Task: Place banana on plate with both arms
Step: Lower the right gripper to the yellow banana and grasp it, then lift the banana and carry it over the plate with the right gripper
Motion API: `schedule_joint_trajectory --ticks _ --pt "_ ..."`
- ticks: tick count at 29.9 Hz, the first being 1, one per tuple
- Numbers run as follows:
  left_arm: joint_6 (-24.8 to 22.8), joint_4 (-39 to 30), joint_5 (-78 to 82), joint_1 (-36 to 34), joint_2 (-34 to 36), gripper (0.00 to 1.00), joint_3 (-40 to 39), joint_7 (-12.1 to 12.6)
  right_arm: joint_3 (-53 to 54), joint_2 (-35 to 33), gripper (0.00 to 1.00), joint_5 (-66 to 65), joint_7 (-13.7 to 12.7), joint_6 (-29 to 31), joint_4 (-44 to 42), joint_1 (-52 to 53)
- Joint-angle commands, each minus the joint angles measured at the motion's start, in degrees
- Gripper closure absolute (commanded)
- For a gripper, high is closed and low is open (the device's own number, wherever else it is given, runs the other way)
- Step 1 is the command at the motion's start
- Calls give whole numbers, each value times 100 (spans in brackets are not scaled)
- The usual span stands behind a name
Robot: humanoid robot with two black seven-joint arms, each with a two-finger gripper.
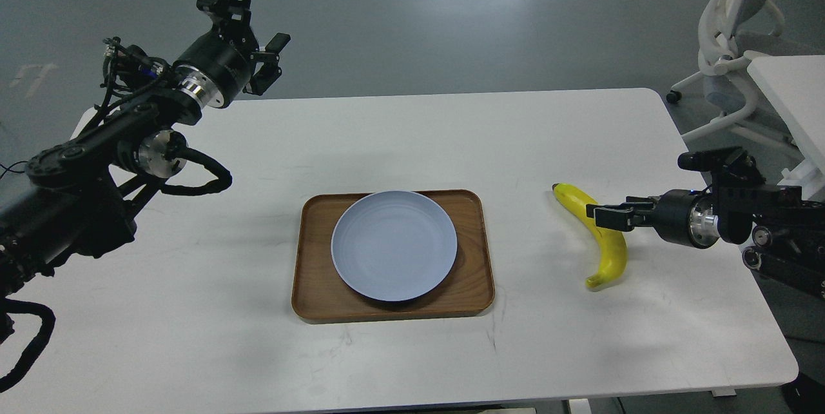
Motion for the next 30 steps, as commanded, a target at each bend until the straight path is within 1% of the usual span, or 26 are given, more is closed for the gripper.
schedule_joint_trajectory --ticks 1,8,9,10,11,12,14,15,16,19,21,23,26,28,30 --pt "1 -5 -7 -4 122 2 -3 -15 -63 153 10 -11 3 -28 -40 -38" --pt "1 -5 -7 4 184 2 -12 -24 -203 426 15 -20 3 -37 -154 -179" --pt "-25 -14 -7 4 192 2 -12 -15 -282 435 22 -20 3 -46 -197 -153" --pt "-43 -14 -7 4 192 2 -12 11 -352 461 37 -46 11 -54 -259 -135" --pt "-43 -14 -7 4 192 2 -3 29 -379 470 45 -90 29 -63 -277 -126" --pt "-43 -14 -7 4 201 2 -12 55 -388 470 58 -264 125 -142 -303 -109" --pt "-25 -14 -7 -4 210 2 -12 81 -397 479 68 -476 283 -370 -356 -100" --pt "-17 -14 -7 -13 201 2 -12 125 -414 522 75 -677 362 -588 -426 -100" --pt "-8 -14 -7 -22 201 2 -12 178 -432 592 80 -810 380 -721 -505 -91" --pt "10 -14 -7 -13 184 2 -12 205 -432 655 84 -837 389 -757 -584 23" --pt "10 -14 -7 -13 184 2 -3 196 -432 655 85 -837 407 -775 -585 128" --pt "10 -14 10 -4 175 2 -3 187 -441 698 86 -890 512 -793 -576 365" --pt "10 -14 10 4 166 2 50 161 -580 1048 86 -1030 827 -802 -584 874" --pt "10 -14 10 4 166 2 50 161 -748 1216 86 -1153 934 -810 -593 1103" --pt "10 -14 19 -4 175 2 67 196 -1194 1645 87 -1250 1179 -819 -655 1577"
